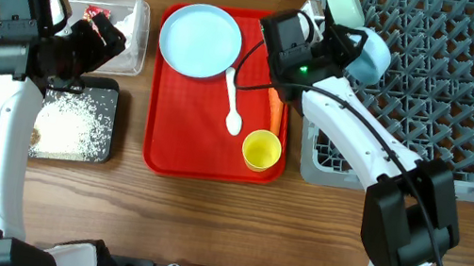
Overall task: Sort waste into correct bins and load items into the dishwasher rack
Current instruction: 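Carry the blue bowl with the right gripper and set it in the rack, then return the right gripper to the red tray and grasp the light-blue plate rim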
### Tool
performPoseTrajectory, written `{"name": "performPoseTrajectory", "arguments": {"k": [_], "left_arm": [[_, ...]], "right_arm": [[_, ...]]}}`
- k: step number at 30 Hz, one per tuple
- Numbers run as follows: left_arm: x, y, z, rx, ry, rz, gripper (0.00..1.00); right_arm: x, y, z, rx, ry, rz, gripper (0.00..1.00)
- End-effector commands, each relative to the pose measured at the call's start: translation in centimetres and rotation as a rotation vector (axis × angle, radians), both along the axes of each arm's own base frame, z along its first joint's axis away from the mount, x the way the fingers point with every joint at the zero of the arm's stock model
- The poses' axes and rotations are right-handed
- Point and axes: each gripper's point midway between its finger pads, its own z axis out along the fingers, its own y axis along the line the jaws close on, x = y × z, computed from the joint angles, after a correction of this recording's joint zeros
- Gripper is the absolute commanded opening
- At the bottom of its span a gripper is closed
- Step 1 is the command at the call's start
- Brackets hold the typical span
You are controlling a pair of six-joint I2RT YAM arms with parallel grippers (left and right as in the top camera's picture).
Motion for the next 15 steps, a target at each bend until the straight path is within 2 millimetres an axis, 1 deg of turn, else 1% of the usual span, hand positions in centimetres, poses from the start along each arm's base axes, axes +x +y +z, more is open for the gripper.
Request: {"name": "performPoseTrajectory", "arguments": {"k": [1, 9, 15], "left_arm": [[0.2, -0.1, 0.1, -0.013, -0.002, 0.001, 1.0], [0.2, -0.1, 0.1, -0.013, -0.002, 0.001, 1.0], [0.2, -0.1, 0.1, -0.013, -0.002, 0.001, 1.0]], "right_arm": [[0.1, 0.6, -0.7, 0.002, 0.008, 0.01, 0.47], [0.4, 2.0, -1.3, 0.054, 0.016, 0.059, 0.47], [0.2, 3.3, -1.2, 0.063, 0.002, 0.086, 0.52]]}}
